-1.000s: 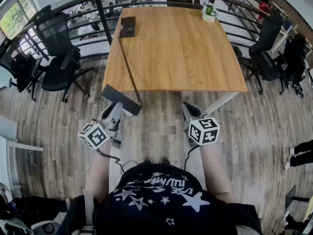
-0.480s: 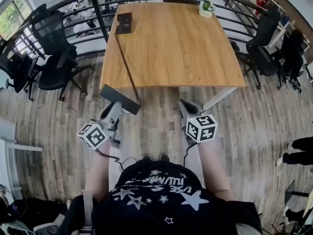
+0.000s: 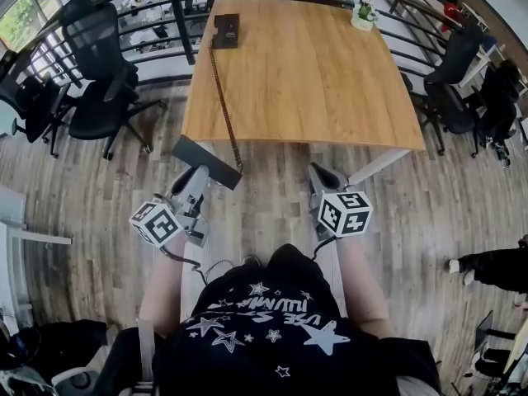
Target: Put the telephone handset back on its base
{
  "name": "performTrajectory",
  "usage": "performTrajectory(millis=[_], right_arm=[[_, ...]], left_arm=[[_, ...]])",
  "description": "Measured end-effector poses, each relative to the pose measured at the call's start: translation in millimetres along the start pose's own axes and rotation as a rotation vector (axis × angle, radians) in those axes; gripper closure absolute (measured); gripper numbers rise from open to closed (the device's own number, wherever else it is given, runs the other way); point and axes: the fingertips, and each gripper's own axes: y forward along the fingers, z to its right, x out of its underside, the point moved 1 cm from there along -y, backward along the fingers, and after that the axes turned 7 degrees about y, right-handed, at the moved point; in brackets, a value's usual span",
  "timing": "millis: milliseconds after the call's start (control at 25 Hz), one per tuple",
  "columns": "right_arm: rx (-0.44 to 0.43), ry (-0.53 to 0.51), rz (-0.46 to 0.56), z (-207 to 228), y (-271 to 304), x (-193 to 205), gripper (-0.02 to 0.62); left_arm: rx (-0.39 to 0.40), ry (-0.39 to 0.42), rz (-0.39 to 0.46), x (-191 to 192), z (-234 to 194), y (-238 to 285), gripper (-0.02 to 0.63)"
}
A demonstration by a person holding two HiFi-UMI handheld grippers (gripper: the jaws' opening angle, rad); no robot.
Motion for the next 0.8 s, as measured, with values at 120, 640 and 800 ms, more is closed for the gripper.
performTrajectory(millis=[120,640,800], right_arm=[[-0.002,0.000,-0.001,-10.1,7.5,4.0,0.595],[-0.017,0.002,-0.048,-11.0,79.1,-4.0,0.595],[-0.036,0.012,-0.062,-14.7,122.9,-8.4,0.595]], left_arm=[[0.007,0.010,-0.005,-3.8,-6.1,-7.1,0.531],[-0.035,-0.080,0.011,-9.9,-50.5,-8.1,0.531],[-0.049,-0.088,0.019,-21.3,-77.3,0.6,0.531]])
